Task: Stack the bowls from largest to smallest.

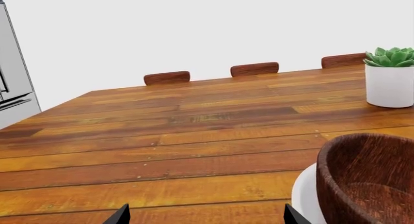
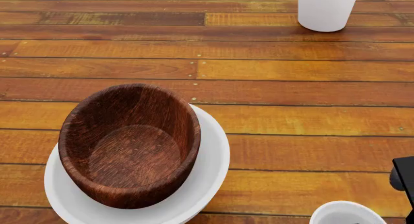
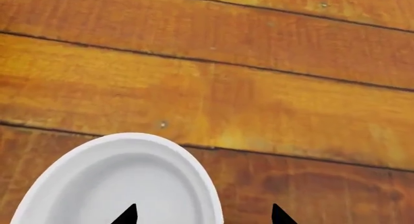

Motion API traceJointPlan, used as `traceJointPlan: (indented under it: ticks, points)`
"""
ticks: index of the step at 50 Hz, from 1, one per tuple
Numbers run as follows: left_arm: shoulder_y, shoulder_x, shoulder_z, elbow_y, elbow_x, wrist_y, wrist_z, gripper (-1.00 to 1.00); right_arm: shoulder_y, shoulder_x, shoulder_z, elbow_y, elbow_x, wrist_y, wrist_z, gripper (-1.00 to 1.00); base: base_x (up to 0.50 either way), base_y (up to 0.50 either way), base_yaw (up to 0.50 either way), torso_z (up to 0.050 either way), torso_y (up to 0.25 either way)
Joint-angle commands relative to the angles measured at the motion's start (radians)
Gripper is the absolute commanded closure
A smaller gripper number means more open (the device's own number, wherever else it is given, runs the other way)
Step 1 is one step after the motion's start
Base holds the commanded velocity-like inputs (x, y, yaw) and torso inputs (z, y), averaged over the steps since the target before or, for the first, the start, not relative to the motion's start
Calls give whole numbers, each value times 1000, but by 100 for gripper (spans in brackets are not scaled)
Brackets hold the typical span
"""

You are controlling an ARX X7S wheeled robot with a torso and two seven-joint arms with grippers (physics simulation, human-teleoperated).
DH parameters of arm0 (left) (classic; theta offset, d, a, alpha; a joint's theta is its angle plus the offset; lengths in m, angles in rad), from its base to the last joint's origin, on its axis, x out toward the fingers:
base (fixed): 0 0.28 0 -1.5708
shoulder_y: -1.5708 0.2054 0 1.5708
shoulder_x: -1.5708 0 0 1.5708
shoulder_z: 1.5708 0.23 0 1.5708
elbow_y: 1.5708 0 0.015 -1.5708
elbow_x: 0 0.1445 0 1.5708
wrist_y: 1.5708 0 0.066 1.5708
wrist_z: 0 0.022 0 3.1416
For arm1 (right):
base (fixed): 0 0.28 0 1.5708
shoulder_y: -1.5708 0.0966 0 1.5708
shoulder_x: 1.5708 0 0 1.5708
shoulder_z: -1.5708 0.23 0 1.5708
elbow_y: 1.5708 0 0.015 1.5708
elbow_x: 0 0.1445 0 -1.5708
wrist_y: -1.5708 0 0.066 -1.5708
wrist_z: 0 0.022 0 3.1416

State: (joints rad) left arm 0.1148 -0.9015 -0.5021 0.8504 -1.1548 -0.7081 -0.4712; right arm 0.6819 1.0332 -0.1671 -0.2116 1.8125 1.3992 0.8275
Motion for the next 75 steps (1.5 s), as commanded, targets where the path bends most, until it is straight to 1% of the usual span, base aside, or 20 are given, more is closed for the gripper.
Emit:
traceJointPlan:
  ticks: [1, 4, 8, 11, 12, 19, 24, 28, 33, 37, 40, 45, 49, 60, 63, 66, 68, 71, 72, 75]
  points:
    - [1, 0, 4, -1, 3, 0, 1, -100, -74, -11, -19, 16, -65, -9, -48, -100, 0, 0, 0, 0, 0]
    - [26, 2, -26, 2, -1, 3, 13, -100, -86, -10, -17, 15, -73, -19, -59, -100, 4, 0, 2, 0, 0]
    - [15, 3, -6, -2, 7, 3, 9, -100, -81, -5, -21, 24, -60, -19, -53, -100, 0, 0, 2, 0, 0]
    - [35, 4, -30, 2, 2, 5, 19, -100, -79, -12, -20, 40, -58, -31, -55, -100, 4, 0, 1, 0, 0]
    - [28, 3, -21, 1, 4, 4, 16, -100, -75, -15, -17, 39, -62, -36, -59, 100, 0, 0, 3, 0, 0]
    - [19, 2, -7, 1, 9, 4, 12, -100, -24, -20, -19, 33, -41, -37, -53, 100, 0, 0, 1, 0, 0]
    - [17, 2, -4, 0, 10, 3, 9, -100, 70, 14, -14, 31, 71, -39, 20, 100, 2, 1, 1, 0, 0]
    - [14, 1, 1, 0, 10, 4, 9, -100, 158, 20, -41, 29, 150, -34, 78, 100, 0, 0, 0, 0, 0]
    - [1, 0, 17, -2, 13, 3, 4, -100, 327, -21, -116, 65, 220, -13, 143, 100, 0, 0, 1, 0, 0]
    - [7, -1, 4, -2, 8, 5, 5, -100, 451, -75, -168, 114, 235, 5, 165, 100, 0, 0, 0, 0, 0]
    - [23, 0, -16, -2, 6, 7, 13, -100, 508, -103, -189, 142, 236, 9, 168, 100, 0, 0, 0, 0, 0]
    - [22, 1, -15, -2, 8, 9, 12, -100, 591, -148, -210, 186, 224, 8, 168, 100, 0, 0, 0, 0, 0]
    - [39, 2, -37, 1, 4, 11, 21, -100, 659, -188, -225, 243, 254, -19, 178, 100, 0, 0, 0, 0, 0]
    - [37, 1, -42, -7, 2, 12, 20, -100, 888, -372, -283, 457, 163, 1, 66, 100, 0, 0, 0, 0, 0]
    - [30, 0, -34, -12, 2, 11, 14, -100, 955, -424, -291, 517, 175, -11, 49, 100, 0, 0, 0, 0, 3]
    - [12, -1, -10, -14, 6, 10, 7, -100, 979, -473, -285, 548, 257, -47, 65, 100, 0, 0, 0, 0, 0]
    - [18, -1, -17, -12, 5, 10, 10, -100, 984, -500, -296, 555, 266, -47, 59, 100, 0, 0, 0, 0, 0]
    - [27, 0, -29, -10, 1, 12, 13, -100, 990, -534, -310, 567, 219, -40, 19, 100, 0, 0, 0, 0, 0]
    - [28, 0, -31, -11, 2, 12, 13, -100, 1004, -549, -327, 564, 149, -18, -31, 100, 0, 0, 0, 0, 0]
    - [15, -2, -20, -14, -1, 11, 7, -100, 1014, -602, -354, 601, 68, -18, -117, 100, 0, 0, 0, 0, 3]
